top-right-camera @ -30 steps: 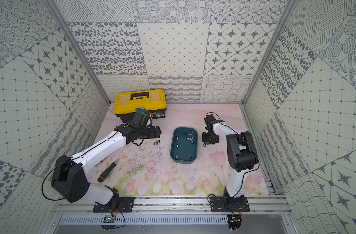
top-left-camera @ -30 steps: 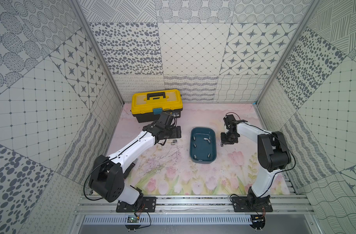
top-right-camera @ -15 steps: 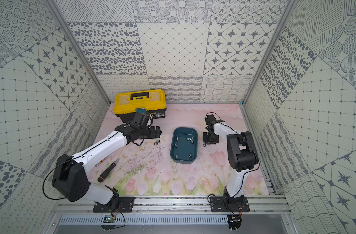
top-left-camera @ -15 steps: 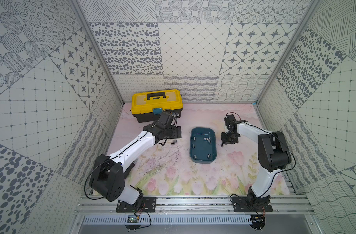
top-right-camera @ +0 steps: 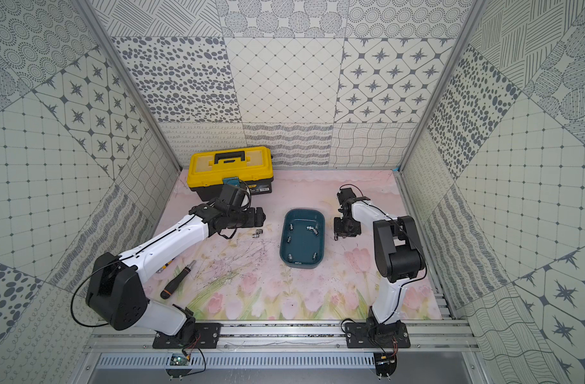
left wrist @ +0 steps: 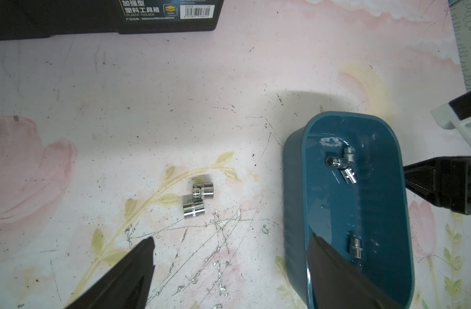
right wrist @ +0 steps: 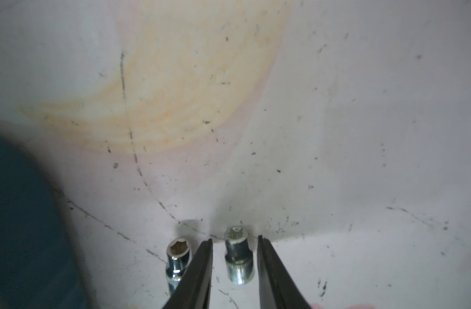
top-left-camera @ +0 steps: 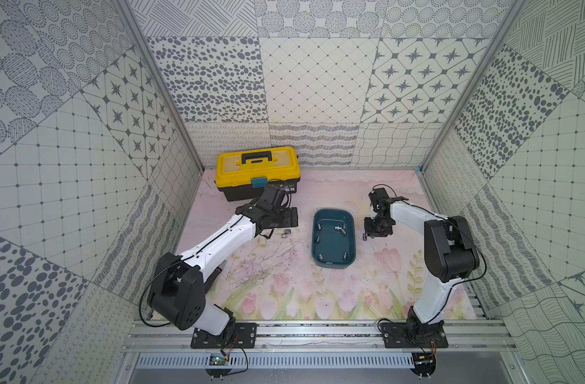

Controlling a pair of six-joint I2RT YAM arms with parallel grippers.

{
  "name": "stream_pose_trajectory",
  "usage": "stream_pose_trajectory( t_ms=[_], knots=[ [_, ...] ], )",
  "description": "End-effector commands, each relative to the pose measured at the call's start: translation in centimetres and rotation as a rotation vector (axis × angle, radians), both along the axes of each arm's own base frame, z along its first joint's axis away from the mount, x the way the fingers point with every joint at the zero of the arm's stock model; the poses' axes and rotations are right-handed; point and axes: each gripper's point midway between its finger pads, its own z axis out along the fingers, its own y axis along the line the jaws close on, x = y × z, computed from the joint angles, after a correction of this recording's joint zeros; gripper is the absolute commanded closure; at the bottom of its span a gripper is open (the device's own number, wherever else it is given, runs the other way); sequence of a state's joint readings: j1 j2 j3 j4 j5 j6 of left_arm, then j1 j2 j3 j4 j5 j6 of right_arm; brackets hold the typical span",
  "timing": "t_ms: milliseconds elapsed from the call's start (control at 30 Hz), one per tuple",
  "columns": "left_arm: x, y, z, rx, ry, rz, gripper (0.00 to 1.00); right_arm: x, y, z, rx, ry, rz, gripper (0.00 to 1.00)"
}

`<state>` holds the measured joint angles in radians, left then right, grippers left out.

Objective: Take out the socket from the storage box
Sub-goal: Place the socket head at the center of the board, then pick up the socket head from the storage box.

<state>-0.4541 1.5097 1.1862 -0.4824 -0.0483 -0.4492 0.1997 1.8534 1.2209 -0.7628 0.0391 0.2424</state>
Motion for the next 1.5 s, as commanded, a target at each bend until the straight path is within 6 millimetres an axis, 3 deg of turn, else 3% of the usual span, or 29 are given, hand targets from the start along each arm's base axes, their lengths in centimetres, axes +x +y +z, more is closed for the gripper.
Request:
stream_pose_trajectory(
  t_ms=[0, 500, 767, 900, 1100, 1233, 1467],
  knots=[
    [0.3, -0.5, 1.0, -0.033, -0.017, -0.015, 0.07, 0.7, -0.3, 2.0, 0.001, -0.050, 0.003, 0.67],
    [0.0, -1.5, 1.4, -0.058, -0.018, -0.041, 0.07, 0.9, -0.6, 1.4, 0.049, -0.036, -0.007, 0.66],
    [-0.3, -3.2, 1.6, -0.058, -0.009, -0.079, 0.07, 0.8, -0.1, 3.4, 0.091, -0.069, -0.002, 0.66],
    [-0.8, -5.8, 1.7, -0.059, -0.003, -0.135, 0.07, 0.4, 0.4, 5.3, 0.132, -0.094, 0.001, 0.66],
    [-2.0, -11.4, 0.7, -0.059, 0.025, -0.241, 0.08, -0.7, 1.5, 7.7, 0.212, -0.117, 0.007, 0.65],
    [-2.6, -15.2, -0.6, -0.060, 0.055, -0.299, 0.10, -1.8, 2.1, 8.9, 0.263, -0.136, 0.008, 0.64],
    [-2.6, -19.7, -4.0, -0.029, 0.089, -0.321, 0.19, -3.5, 2.8, 10.0, 0.322, -0.151, 0.008, 0.62]
  ],
)
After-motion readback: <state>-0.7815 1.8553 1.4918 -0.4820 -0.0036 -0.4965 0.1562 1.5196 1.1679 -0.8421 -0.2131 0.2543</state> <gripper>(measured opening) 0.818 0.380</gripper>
